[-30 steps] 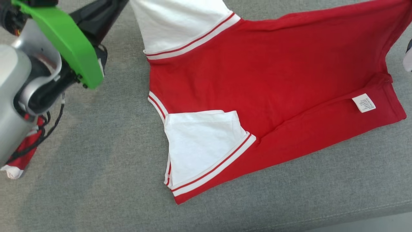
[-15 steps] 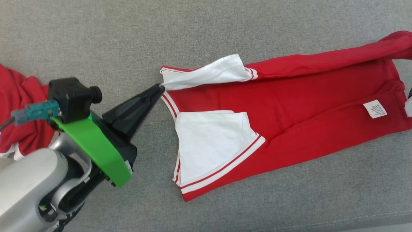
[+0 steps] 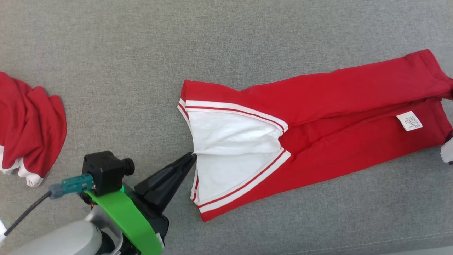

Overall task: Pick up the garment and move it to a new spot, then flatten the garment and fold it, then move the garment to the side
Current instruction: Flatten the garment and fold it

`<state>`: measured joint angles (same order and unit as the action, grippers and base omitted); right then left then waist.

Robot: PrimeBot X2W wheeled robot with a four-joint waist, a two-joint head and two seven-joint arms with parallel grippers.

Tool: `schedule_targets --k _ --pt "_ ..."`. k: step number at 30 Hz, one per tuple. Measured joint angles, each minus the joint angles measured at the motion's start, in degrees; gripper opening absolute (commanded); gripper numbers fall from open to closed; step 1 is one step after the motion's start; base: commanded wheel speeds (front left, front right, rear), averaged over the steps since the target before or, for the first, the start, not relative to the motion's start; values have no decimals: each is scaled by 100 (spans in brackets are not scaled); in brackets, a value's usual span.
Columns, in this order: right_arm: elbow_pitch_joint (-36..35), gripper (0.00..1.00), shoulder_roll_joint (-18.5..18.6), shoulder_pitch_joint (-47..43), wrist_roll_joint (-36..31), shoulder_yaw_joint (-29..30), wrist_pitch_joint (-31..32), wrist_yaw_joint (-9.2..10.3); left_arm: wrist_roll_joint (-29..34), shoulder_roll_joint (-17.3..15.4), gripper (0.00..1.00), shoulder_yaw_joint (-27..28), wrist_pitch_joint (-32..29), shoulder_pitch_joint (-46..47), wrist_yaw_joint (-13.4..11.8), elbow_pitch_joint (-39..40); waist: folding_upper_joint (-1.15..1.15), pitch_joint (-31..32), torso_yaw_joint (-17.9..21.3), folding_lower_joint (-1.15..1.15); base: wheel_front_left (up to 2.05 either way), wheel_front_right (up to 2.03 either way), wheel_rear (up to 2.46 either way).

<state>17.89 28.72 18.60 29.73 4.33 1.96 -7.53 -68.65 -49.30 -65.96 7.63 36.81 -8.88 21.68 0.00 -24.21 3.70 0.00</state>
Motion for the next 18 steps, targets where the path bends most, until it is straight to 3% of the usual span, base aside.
schedule_targets --k 4,5,6,7,9,10,15,18 --pt "101 0 -109 -40 -40 81 110 0 -44 102 0 -135 -11 -155 -69 -75 0 -16 -24 0 0 0 0" --pt "153 8 -122 -41 -41 101 164 -1 -41 137 0 -181 -47 -162 -71 -114 0 -17 -32 0 0 0 0" --pt "212 47 -140 -43 -67 122 199 0 -41 187 0 -213 -52 -199 -74 -165 0 -14 -40 0 0 0 0" --pt "257 100 -164 -47 -131 177 194 -1 -43 244 7 -248 -48 -244 -73 -207 0 -4 -48 0 0 0 0" --pt "304 100 -183 -47 -181 277 159 -1 -104 371 48 -254 11 -315 -76 -259 0 30 -58 0 0 0 0" --pt "307 100 -182 -58 -229 335 111 0 -113 422 100 -245 88 -348 -101 -296 0 57 -65 0 0 0 0" --pt "183 100 -226 -256 -426 492 -70 0 -55 601 100 48 566 -579 -421 -461 0 253 -91 0 0 0 0" --pt "11 100 -314 -454 -536 500 -264 0 229 736 100 436 714 -827 -765 -578 0 418 -105 0 0 0 0"
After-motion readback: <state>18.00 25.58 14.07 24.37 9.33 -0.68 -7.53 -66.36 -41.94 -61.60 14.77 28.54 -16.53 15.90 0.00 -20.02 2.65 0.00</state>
